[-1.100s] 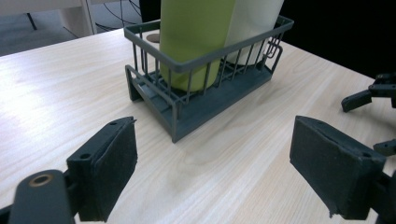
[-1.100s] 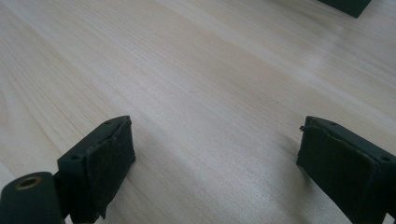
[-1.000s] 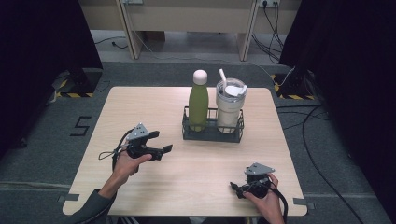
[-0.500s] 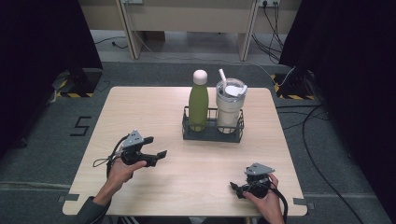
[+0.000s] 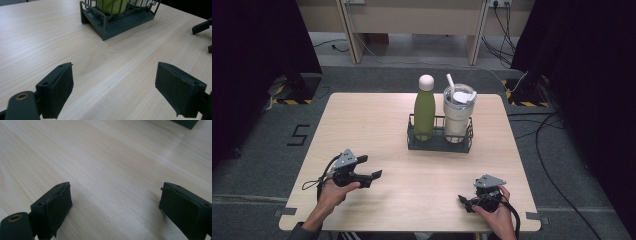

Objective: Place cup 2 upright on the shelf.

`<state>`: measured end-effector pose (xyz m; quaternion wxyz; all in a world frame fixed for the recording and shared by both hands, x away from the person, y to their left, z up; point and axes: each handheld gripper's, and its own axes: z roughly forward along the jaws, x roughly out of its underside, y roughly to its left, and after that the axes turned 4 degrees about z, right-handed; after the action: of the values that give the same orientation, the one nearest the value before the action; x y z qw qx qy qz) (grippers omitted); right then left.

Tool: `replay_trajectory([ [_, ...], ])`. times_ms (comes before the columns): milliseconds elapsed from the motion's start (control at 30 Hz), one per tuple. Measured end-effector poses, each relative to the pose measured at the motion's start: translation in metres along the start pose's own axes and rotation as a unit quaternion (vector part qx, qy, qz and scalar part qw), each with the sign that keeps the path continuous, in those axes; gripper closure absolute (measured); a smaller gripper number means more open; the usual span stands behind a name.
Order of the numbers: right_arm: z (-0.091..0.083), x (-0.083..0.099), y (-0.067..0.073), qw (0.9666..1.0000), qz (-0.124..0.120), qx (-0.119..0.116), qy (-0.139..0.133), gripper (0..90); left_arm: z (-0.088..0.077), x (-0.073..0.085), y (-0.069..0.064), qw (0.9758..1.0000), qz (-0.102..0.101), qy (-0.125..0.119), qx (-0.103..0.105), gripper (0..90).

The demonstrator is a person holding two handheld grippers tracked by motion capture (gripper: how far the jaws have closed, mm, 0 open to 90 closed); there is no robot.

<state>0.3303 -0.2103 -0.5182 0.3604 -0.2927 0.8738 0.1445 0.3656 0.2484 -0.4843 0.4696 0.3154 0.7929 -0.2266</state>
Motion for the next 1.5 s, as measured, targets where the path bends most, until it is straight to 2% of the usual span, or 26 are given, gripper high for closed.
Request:
replay_trajectory([
  [200,0.000,0.000,0.000,1.0000,0.000,0.000,0.000,10.6,-0.005,0.011,0.000,1.0000,-0.004,0.007,0.000,14.7],
  [733,0.000,0.000,0.000,1.0000,0.001,0.000,0.000,10.5,-0.015,0.031,-0.006,0.9993,0.005,0.036,-0.004,14.8],
  [1067,0.000,0.000,0.000,1.0000,0.001,0.000,0.000,10.4,-0.026,0.046,-0.005,0.9984,-0.005,0.055,-0.011,14.7],
  [1500,0.000,0.000,0.000,1.0000,0.001,0.000,0.000,10.4,-0.037,0.057,-0.009,0.9978,-0.006,0.064,-0.017,14.9],
])
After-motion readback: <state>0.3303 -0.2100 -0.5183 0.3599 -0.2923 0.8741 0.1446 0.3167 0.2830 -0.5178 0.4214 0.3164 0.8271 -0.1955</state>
